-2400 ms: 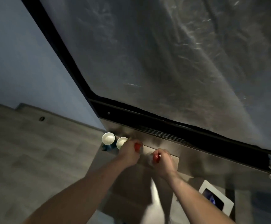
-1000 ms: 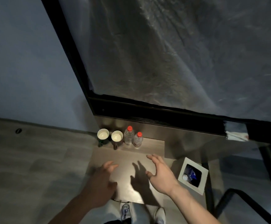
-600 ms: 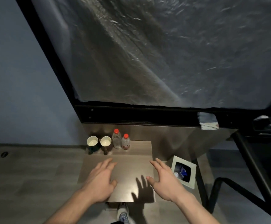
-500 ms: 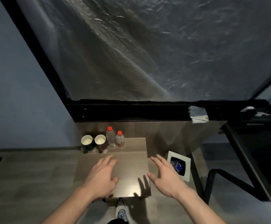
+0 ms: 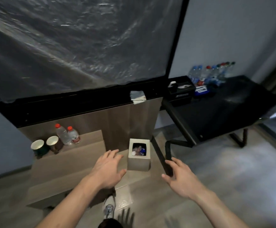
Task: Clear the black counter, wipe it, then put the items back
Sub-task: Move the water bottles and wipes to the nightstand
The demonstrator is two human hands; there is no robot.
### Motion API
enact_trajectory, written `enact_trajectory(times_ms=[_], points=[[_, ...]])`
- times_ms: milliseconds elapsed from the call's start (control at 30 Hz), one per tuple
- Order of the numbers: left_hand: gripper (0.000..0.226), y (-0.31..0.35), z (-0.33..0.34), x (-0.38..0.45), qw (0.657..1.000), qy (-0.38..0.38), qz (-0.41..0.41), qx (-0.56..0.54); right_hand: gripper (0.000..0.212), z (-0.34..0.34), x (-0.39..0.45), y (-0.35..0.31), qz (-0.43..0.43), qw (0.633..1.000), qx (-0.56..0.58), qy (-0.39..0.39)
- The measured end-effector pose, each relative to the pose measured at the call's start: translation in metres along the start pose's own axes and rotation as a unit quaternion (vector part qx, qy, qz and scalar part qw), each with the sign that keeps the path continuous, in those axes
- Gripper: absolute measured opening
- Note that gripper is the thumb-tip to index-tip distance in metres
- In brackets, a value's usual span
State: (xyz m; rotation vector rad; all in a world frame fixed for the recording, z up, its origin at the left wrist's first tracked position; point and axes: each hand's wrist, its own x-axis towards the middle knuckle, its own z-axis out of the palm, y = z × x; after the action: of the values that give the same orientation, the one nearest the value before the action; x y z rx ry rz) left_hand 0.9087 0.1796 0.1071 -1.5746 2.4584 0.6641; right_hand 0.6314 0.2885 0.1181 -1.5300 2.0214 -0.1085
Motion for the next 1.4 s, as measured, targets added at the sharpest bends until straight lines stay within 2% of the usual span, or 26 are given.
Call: enact_trajectory(times_ms=[167,333,633,900,1067,1233,1400], points=[[0.073,0.093,0.004,0.004,0.999,-0.007,0.030,0.012,0.070,-0.043,-0.040,0.085,0.051,0.998,0.000,0.023],[0.067,0.170,0.004,0.040,0.996,-0.016,0.079,0.044,0.073,-0.085,-0.042,0.161,0.081,0.995,0.033,0.053],[0.070,0.292,0.014,0.182,0.991,-0.055,0.112,0.052,0.074,-0.179,0.016,0.287,0.129,0.988,0.039,0.071],[0.071,0.435,-0.017,0.306,0.980,-0.087,0.168,0.063,0.074,-0.280,0.072,0.380,0.164,0.983,0.036,0.078],[0.070,0.517,-0.028,0.356,0.973,-0.103,0.205,0.039,0.071,-0.334,0.095,0.435,0.171,0.981,0.032,0.085],[0.072,0.575,-0.017,0.397,0.974,-0.107,0.194,0.038,0.073,-0.376,0.129,0.501,0.164,0.983,0.031,0.081],[0.074,0.614,-0.012,0.438,0.985,-0.100,0.135,0.031,0.072,-0.421,0.160,0.568,0.140,0.988,0.018,0.062]])
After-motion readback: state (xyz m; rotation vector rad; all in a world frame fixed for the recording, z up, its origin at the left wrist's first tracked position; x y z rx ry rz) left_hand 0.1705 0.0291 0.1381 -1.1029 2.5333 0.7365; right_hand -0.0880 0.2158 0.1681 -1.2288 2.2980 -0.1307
